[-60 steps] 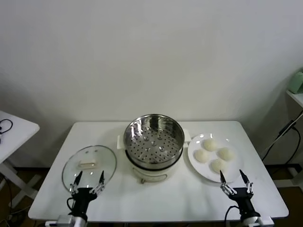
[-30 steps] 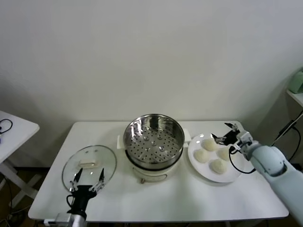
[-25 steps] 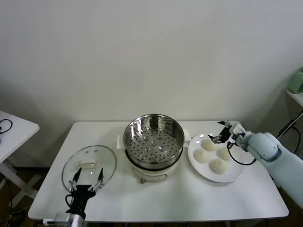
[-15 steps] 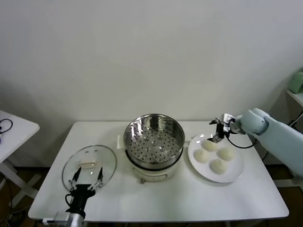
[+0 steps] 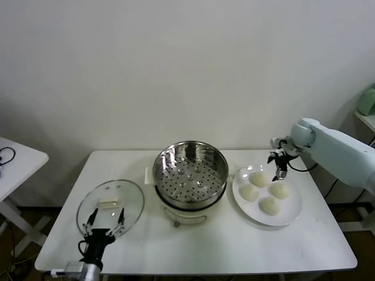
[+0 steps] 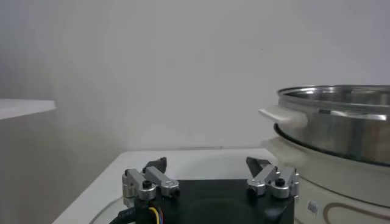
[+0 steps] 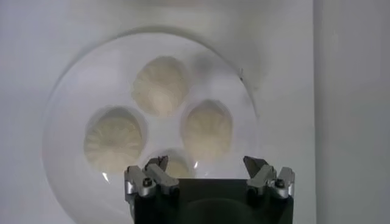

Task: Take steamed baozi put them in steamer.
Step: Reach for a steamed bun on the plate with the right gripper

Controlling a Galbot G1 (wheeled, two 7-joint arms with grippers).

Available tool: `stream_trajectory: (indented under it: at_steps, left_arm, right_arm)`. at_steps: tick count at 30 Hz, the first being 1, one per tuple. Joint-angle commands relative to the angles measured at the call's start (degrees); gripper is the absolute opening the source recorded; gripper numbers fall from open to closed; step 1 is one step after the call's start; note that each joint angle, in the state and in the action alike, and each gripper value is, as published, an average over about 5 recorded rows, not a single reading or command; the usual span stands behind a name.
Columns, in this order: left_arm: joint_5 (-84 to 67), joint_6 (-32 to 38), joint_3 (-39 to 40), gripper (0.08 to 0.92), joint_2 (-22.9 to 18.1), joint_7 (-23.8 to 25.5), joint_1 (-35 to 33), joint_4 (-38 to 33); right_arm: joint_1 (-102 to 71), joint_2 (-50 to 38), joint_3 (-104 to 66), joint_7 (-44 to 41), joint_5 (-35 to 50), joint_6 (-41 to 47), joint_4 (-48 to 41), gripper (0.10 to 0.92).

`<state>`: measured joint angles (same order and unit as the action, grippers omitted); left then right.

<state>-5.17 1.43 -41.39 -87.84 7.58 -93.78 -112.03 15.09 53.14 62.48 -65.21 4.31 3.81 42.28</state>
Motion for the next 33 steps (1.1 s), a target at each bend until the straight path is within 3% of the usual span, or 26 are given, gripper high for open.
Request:
stream_trajectory:
  at_steps: [1, 20, 33]
  left_arm:
    - [0.5, 0.5, -0.1, 0.823, 0.1, -0.1, -0.1, 1.0]
    - [1.5, 1.0, 0.2, 0.823, -0.3, -0.2, -1.0, 1.2]
    - [1.5, 1.3, 0.2, 0.823, -0.1, -0.3, -0.9, 1.6]
  right_arm:
    - [-2.2, 8.6, -2.3, -4.3, -4.3, -8.2, -14.3, 0.823]
    - [-8.0, 15.1, -15.5, 0.1, -17.5, -14.2, -23.3, 0.823]
    - [-8.4, 15.8, -16.9, 1.1, -19.0, -13.7, -23.8, 0.812]
